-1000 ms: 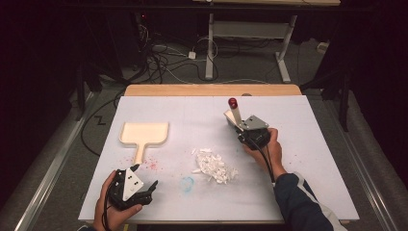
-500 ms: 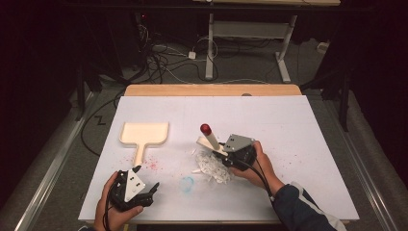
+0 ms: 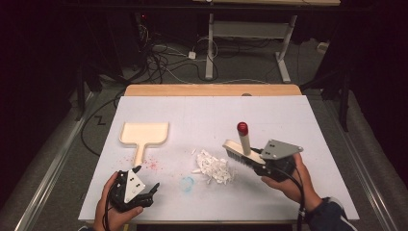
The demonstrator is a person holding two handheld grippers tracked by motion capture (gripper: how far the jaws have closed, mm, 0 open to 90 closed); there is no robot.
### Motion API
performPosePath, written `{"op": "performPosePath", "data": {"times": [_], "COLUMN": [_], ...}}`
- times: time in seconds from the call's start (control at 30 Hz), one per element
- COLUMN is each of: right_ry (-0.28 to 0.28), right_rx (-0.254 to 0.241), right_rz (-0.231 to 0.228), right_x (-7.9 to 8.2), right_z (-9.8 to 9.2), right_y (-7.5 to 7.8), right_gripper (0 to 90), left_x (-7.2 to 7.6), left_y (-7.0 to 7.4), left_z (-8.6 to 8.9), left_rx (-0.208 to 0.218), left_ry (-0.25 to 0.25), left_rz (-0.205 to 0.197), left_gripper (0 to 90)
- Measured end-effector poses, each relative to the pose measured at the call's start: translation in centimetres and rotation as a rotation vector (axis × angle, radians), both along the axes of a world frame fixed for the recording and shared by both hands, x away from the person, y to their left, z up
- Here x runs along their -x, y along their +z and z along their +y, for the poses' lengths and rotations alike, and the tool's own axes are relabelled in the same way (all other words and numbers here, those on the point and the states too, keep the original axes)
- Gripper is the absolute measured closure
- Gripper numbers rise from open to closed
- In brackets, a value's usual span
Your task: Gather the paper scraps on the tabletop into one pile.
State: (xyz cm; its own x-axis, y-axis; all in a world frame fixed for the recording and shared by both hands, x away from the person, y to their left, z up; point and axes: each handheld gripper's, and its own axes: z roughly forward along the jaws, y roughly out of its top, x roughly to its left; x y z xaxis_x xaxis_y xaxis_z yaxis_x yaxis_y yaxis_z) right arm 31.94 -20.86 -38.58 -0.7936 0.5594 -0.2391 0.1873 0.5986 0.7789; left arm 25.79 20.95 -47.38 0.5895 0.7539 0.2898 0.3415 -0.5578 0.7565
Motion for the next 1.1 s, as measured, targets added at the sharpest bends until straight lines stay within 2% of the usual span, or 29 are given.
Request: {"op": "performPosePath", "data": {"times": [0.17, 0.23, 0.3, 0.33, 0.4, 0.5, 0.63, 0.7, 0.77, 0.93, 1.1], "right_ry": [-0.009, -0.016, -0.011, -0.001, 0.021, 0.035, 0.034, 0.026, 0.022, 0.011, 0.013], "right_rx": [0.016, 0.009, 0.028, 0.023, 0.009, 0.023, -0.026, -0.021, -0.046, -0.076, -0.102], "right_rz": [0.062, 0.085, 0.121, 0.118, 0.145, 0.117, 0.121, 0.099, 0.094, 0.082, 0.087], "right_x": [2.0, 2.4, 2.7, 2.8, 3.0, 2.9, 2.1, 1.7, 1.5, 1.7, 1.9], "right_z": [-3.2, -3.7, -3.5, -3.2, -2.1, -0.2, 1.6, 2.1, 2.2, 0.7, -2.4], "right_y": [-0.6, -1.1, -1.8, -2.2, -2.7, -3.1, -3.3, -3.2, -3.0, -2.2, -1.0], "right_gripper": [67.5, 67.6, 67.6, 67.6, 67.6, 67.6, 67.6, 67.6, 67.6, 67.4, 67.3], "left_x": [0.0, -0.1, -0.1, -0.1, -0.2, -0.3, -0.4, -0.3, -0.3, -0.2, -0.2], "left_y": [0.0, 0.0, 0.0, 0.1, 0.0, 0.0, -0.1, 0.0, -0.1, 0.0, -0.1], "left_z": [-0.2, -0.3, -0.4, -0.5, -0.6, -0.6, -0.6, -0.6, -0.6, -0.5, -0.6], "left_rx": [-0.008, -0.009, -0.012, -0.012, -0.016, -0.018, -0.014, -0.015, -0.015, -0.016, -0.021], "left_ry": [-0.005, -0.003, -0.006, -0.009, -0.012, -0.017, -0.016, -0.015, -0.017, -0.017, -0.015], "left_rz": [0.002, 0.001, 0.000, -0.001, 0.002, 0.005, 0.007, 0.005, 0.006, 0.005, 0.006], "left_gripper": [19.4, 19.4, 19.4, 19.4, 19.4, 19.4, 19.4, 19.5, 19.5, 19.5, 19.5]}}
